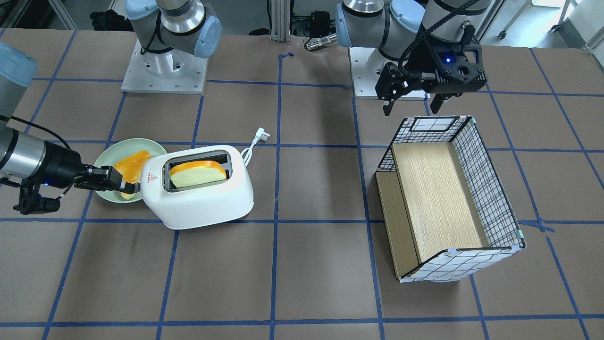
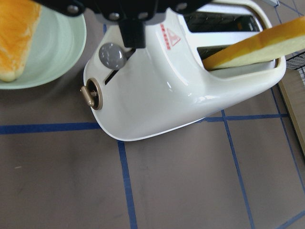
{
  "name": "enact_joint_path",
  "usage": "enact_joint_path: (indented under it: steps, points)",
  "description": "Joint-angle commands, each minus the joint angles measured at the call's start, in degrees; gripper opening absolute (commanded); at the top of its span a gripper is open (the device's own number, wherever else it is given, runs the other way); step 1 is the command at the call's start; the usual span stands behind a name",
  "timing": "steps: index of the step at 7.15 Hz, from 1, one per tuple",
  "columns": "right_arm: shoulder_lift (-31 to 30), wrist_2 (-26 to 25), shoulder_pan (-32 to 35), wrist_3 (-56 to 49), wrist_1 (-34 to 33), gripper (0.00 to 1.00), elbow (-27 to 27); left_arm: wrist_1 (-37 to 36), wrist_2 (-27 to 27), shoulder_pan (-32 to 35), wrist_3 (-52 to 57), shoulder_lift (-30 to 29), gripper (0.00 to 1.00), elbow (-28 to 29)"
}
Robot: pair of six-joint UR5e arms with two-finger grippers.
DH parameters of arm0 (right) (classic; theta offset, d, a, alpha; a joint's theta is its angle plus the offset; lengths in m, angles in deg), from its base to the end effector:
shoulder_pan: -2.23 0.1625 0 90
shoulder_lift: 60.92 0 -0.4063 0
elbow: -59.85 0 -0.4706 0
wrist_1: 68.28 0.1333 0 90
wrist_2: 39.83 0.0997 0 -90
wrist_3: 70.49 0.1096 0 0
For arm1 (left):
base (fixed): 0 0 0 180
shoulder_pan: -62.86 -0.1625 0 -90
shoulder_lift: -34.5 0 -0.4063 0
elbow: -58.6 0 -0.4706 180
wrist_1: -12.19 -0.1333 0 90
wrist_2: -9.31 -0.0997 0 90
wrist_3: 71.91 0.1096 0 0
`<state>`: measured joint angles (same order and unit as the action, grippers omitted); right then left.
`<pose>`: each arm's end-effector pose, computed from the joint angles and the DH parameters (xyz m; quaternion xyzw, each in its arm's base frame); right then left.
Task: Press toaster with right arm
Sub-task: 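Lift the right gripper up and away from the toaster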
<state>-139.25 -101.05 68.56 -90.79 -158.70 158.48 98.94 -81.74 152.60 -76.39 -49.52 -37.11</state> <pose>-0.0643 -0.6102 0.2729 0.0709 0.9524 0.0634 0.2896 -0.1289 -0.5351 0.4656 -0.0416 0.9986 -0.0310 0.0080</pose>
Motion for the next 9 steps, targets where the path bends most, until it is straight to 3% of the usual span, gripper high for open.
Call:
enact_joint_path:
  steps: [1,4,7,8,9]
  points:
    - [-3.74,-3.70,0.11,2.45,6.72,0.00,-5.09,0.00,0.00,0.00,0.00,0.00,1.00,0.00]
    - [-8.23,-12.75,0.11,3.86,8.33,0.09,-8.89,0.00,0.00,0.00,0.00,0.00,1.00,0.00]
    - [-11.58,-19.87,0.38,8.43,8.41,0.10,-12.75,0.00,0.09,0.00,0.00,0.00,1.00,0.00]
    - [-11.76,-22.77,0.38,8.44,8.41,0.17,-13.89,0.00,0.00,0.00,0.00,0.00,1.00,0.00]
    - [-11.76,-24.54,0.55,8.44,8.33,0.42,-14.60,0.00,0.00,0.00,0.00,0.00,1.00,0.00]
